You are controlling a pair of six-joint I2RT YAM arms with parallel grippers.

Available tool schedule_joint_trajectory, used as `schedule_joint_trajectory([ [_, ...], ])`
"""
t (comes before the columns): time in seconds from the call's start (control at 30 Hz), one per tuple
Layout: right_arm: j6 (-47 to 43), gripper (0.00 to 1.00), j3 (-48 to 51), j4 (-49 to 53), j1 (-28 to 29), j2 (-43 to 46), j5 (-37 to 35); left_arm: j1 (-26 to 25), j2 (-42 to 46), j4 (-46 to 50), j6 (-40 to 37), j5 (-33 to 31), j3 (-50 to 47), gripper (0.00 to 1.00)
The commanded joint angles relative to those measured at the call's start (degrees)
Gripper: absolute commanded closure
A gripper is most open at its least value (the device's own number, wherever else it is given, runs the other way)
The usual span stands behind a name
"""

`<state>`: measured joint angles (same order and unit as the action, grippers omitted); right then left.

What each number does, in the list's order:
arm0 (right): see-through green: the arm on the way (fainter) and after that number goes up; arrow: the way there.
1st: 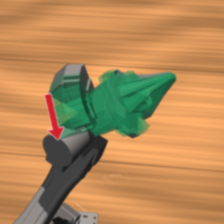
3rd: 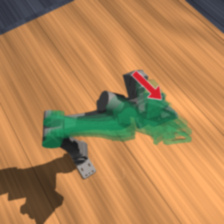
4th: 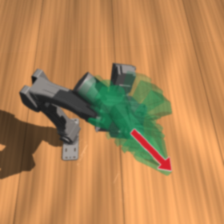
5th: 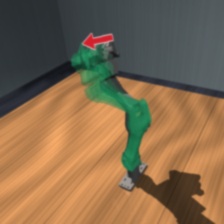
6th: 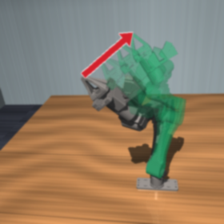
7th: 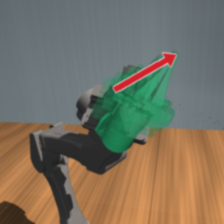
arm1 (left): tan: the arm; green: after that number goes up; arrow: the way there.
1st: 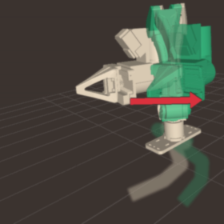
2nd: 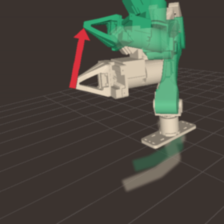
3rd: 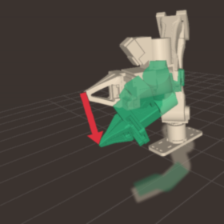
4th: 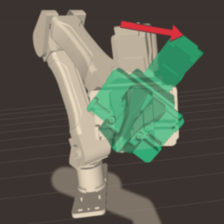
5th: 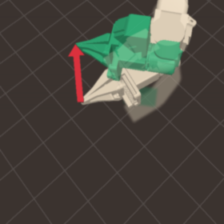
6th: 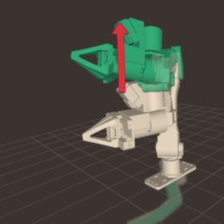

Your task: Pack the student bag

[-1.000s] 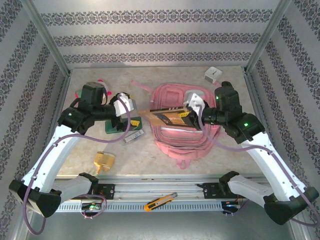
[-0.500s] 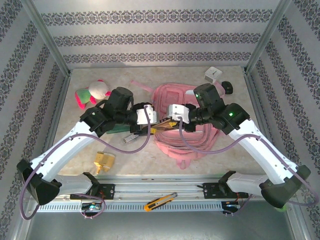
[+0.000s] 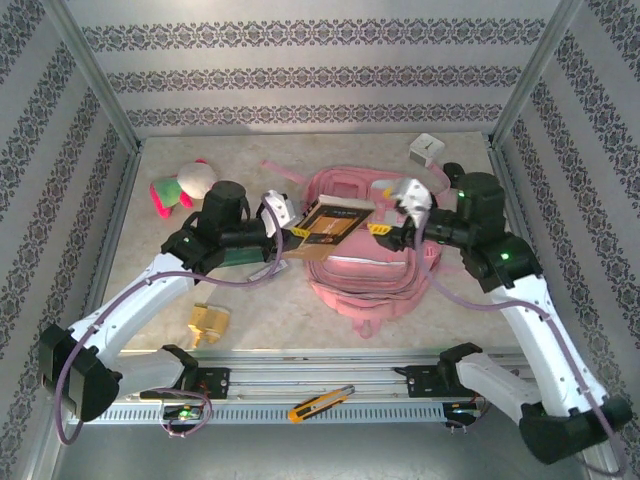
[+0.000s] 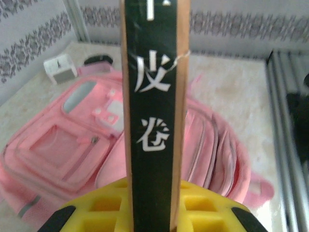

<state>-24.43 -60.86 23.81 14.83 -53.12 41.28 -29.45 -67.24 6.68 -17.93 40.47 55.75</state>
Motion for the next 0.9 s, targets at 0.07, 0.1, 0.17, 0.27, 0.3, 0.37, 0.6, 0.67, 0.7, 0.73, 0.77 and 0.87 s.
schedule_joint_trajectory([
  [0.07,27.75,0.29,12.92,-30.0,-3.59,3.1,16.74,1.48,2.73,-34.13,19.86,11.91,-4.19,0.97],
  [0.1,30.79,0.29,14.43,-33.41,-3.5,3.05,17.54,1.51,2.4,-35.99,21.17,13.22,-4.17,0.97],
  [0.17,35.7,0.29,15.93,-38.29,-3.17,2.28,18.36,1.52,1.46,-39.29,23.56,16.1,-3.86,0.97],
  [0.27,38.84,0.28,16.52,-42.15,-2.01,0.64,20.19,1.55,0.03,-44.05,27.17,18.89,-3.51,0.97],
  [0.3,39.24,0.28,16.63,-43.15,-1.26,0.23,20.64,1.58,-0.55,-45.34,28.15,19.36,-3.41,0.96],
  [0.37,39.41,0.28,16.65,-44.37,0.26,-0.65,22.52,1.52,-1.39,-48.39,30.23,19.79,-3.36,0.96],
  [0.6,39.98,0.32,16.65,-45.77,3.63,-3.21,27.88,1.56,-4.98,-58.72,37.6,21.45,-4.07,0.95],
  [0.67,40.07,0.43,16.78,-45.68,3.46,-3.05,28.23,1.72,-5.01,-58.05,36.89,20.42,-4.4,0.94],
  [0.7,40.03,0.55,16.99,-45.55,2.95,-2.74,28.11,1.93,-4.81,-56.38,35.87,19.31,-4.65,0.91],
  [0.73,40.15,0.69,17.21,-45.0,2.18,-2.24,27.41,1.9,-4.34,-53.41,34.03,17.58,-4.62,0.85],
  [0.77,40.3,0.84,17.52,-44.29,1.38,-1.85,26.43,1.92,-3.77,-49.82,32.03,16.15,-4.42,0.77],
  [0.87,39.01,1.0,18.51,-41.89,-0.54,-0.93,24.45,1.91,-2.16,-38.02,24.03,13.0,-3.24,0.53],
])
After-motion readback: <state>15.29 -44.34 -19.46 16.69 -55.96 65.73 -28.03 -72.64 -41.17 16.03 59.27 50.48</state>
